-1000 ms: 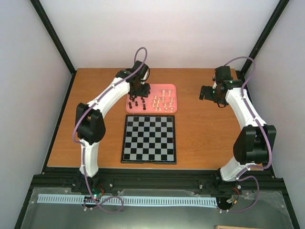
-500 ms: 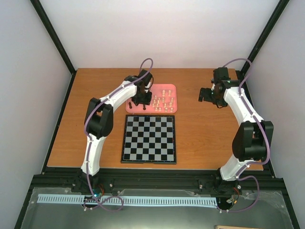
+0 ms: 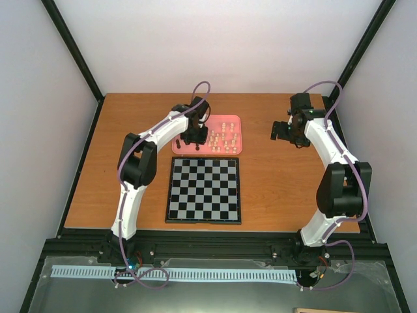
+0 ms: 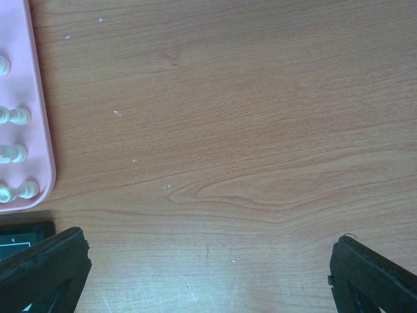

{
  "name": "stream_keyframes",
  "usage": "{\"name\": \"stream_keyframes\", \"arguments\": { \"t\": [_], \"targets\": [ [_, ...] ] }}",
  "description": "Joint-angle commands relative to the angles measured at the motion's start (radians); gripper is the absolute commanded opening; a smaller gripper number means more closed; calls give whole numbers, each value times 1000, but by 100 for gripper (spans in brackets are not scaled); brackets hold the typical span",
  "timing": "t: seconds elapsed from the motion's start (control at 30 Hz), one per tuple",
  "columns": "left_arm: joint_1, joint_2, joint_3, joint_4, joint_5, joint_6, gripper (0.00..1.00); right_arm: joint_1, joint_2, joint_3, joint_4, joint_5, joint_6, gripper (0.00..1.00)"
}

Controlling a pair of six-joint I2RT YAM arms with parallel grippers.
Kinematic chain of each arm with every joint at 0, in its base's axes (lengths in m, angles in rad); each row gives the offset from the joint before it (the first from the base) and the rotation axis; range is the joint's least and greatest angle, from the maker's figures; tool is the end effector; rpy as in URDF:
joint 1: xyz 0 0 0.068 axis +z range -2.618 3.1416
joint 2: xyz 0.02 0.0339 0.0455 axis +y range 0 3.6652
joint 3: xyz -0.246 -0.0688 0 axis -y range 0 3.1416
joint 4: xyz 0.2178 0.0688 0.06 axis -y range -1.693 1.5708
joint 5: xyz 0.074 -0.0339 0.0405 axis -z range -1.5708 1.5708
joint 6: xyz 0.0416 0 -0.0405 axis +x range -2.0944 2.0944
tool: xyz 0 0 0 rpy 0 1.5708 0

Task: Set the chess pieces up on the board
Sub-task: Pick up the chess piece from the storage box.

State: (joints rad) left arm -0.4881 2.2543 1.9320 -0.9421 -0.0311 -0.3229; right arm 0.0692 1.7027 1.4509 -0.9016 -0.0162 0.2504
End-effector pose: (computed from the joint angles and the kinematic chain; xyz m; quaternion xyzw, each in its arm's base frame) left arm 0.3855 -0.2032 0.1820 0.0792 0.9850 -0.0461 0.1463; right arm 0.3243 0.0232 0.2555 0.0868 0.9744 0.0408 0.2033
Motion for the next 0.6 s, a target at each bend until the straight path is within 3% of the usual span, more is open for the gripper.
{"name": "stream_keyframes", "arguments": {
  "t": [0.0,0.57],
  "targets": [
    [2,30,53,-4,-21,-15,42,8,15,-10,-13,-11,-9,100],
    [2,83,112,-45,-63,-12,35,7,31,-1,-13,-17,-8,100]
  ]
}}
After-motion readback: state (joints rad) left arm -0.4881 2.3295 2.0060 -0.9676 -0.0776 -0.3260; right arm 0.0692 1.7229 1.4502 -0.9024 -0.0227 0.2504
